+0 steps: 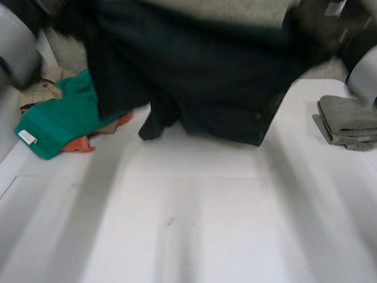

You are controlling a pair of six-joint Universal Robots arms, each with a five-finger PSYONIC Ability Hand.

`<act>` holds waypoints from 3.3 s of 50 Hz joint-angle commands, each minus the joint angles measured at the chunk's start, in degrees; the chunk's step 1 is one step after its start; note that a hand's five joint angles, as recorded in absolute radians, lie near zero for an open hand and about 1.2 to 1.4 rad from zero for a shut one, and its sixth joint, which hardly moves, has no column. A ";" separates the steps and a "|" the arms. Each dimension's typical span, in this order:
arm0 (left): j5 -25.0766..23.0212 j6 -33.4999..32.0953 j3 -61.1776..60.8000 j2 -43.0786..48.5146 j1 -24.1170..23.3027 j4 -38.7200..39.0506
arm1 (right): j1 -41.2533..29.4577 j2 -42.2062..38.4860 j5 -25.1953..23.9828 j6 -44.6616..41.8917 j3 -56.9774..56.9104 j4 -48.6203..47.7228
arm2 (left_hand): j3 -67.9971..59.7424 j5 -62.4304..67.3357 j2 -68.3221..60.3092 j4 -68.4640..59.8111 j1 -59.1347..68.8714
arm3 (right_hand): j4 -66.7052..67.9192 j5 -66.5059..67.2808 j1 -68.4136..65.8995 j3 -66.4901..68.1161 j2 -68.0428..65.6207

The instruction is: Fold the laundry.

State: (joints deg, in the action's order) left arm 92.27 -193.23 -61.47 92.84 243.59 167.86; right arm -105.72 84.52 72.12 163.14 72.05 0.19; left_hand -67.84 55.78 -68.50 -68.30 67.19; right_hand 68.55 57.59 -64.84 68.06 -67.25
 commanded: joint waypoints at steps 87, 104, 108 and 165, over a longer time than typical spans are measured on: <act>12.75 -0.91 -23.17 31.97 -22.28 8.45 | 0.08 -24.31 -1.02 -12.23 22.52 -11.87 | 54.77 -52.72 55.43 55.24 -54.12 | -39.23 -38.27 35.51 -38.73 37.93; 17.24 -6.98 -23.52 34.51 -22.55 14.96 | 0.16 -24.67 2.32 -10.74 20.85 -12.85 | 21.03 -18.97 21.69 21.49 -20.38 | 11.45 12.41 -15.16 11.94 -12.75; 17.50 -7.16 -23.35 33.99 -21.85 15.31 | 0.34 -24.67 2.32 -11.09 20.68 -11.71 | -11.99 14.04 -11.33 -11.52 12.64 | 11.45 12.41 -15.16 11.94 -12.75; 10.03 -16.39 53.47 65.99 -7.70 -4.30 | -0.63 -52.79 17.69 -24.19 -30.03 -6.86 | 57.84 -55.78 58.50 58.31 -57.19 | -58.55 -57.59 54.84 -58.06 57.25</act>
State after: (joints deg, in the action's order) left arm 101.62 -210.16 -15.41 155.10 236.81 163.22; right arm -106.10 38.42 81.21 140.33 50.23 2.00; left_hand -36.50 27.47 -36.43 -37.67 30.46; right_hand 25.84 14.54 -20.91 24.99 -22.34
